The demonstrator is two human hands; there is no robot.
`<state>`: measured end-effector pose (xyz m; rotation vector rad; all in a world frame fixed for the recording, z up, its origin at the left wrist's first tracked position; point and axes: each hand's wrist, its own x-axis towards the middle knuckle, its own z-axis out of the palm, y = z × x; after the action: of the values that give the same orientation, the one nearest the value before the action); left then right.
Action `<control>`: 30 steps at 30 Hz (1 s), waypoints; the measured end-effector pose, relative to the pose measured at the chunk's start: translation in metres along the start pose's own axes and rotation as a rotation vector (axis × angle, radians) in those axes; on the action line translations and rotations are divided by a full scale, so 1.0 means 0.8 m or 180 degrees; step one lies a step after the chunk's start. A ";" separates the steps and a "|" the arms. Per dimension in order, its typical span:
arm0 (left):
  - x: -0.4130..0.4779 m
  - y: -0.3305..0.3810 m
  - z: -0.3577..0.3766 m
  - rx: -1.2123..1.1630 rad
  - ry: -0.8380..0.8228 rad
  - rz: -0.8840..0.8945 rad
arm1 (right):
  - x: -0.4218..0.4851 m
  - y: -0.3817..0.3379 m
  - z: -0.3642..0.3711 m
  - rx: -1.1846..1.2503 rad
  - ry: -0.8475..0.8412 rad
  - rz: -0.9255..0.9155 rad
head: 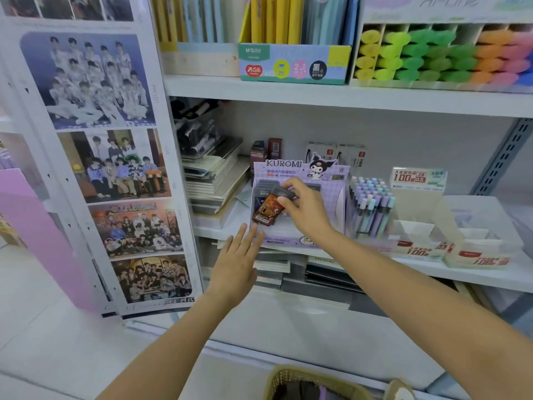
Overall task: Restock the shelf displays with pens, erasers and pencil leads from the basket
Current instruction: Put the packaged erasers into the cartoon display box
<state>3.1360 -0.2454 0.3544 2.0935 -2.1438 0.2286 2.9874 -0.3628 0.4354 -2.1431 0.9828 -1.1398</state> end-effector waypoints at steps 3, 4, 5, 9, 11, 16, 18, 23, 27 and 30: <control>0.004 -0.001 0.003 -0.0056 -0.0014 -0.0007 | 0.003 0.003 0.002 -0.0457 -0.0155 -0.0220; 0.004 -0.001 0.004 -0.0067 0.0019 0.0000 | 0.005 0.003 0.000 -0.0569 -0.0227 -0.0301; 0.004 -0.001 0.004 -0.0083 0.0064 0.0009 | 0.009 0.001 -0.003 -0.0667 -0.0310 -0.0380; 0.003 -0.001 0.007 -0.0202 0.0193 0.0026 | 0.022 -0.008 0.002 -0.1058 -0.0626 -0.0549; 0.003 0.000 0.007 -0.0217 0.0225 0.0010 | 0.021 -0.012 0.013 -0.1131 -0.0607 -0.0593; 0.004 0.000 0.007 -0.0160 0.0295 0.0054 | 0.008 -0.005 0.027 -0.1487 -0.0169 -0.0921; 0.004 0.000 0.007 -0.0160 0.0307 0.0075 | 0.001 0.003 0.029 -0.1488 -0.0336 -0.0833; 0.007 0.003 0.003 -0.0201 0.0262 0.0070 | -0.002 0.014 0.029 -0.1356 -0.0540 -0.0728; 0.008 0.002 0.000 -0.0242 0.0159 0.0103 | 0.006 0.006 0.024 -0.1246 -0.0745 -0.0600; 0.003 0.002 -0.001 -0.0245 0.0080 0.0087 | -0.014 0.007 0.019 -0.1036 -0.0598 -0.0732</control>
<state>3.1343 -0.2477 0.3555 2.0101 -2.1328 0.1716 2.9940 -0.3555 0.4180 -2.6260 0.9033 -0.9040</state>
